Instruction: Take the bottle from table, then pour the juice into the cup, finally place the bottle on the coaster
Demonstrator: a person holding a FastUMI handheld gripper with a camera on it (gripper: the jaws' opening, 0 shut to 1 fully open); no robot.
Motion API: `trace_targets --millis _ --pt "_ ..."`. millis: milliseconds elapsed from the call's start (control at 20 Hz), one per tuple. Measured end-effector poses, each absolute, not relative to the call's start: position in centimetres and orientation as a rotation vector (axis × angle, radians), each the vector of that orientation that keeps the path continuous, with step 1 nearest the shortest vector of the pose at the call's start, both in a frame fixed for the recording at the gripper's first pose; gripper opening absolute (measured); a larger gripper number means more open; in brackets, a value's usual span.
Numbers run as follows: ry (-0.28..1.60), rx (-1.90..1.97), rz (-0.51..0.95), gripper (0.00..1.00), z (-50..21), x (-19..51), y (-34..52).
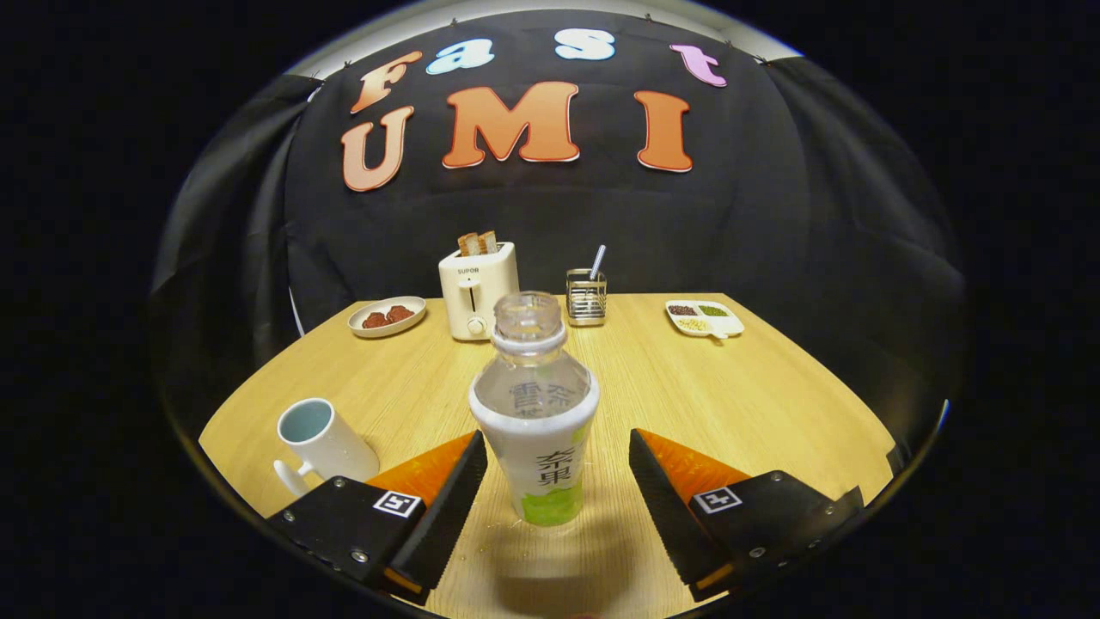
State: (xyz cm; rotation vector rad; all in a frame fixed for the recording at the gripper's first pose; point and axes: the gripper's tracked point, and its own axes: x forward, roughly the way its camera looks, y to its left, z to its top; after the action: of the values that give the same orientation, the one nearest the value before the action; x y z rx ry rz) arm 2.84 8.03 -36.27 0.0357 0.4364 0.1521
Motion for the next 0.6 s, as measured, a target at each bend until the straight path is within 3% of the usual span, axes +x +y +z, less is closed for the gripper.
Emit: trace_targets --millis 300,350,500,600 --pt "0.497 0.019 0.167 0.96 -38.3 3.3 9.6" --pt "0.503 0.01 0.163 0.85 -38.5 3.5 9.5" --pt "0.515 -0.002 0.157 0.68 -38.5 3.9 9.4" --pt "0.534 -0.01 0.157 0.66 -38.5 4.0 9.5"
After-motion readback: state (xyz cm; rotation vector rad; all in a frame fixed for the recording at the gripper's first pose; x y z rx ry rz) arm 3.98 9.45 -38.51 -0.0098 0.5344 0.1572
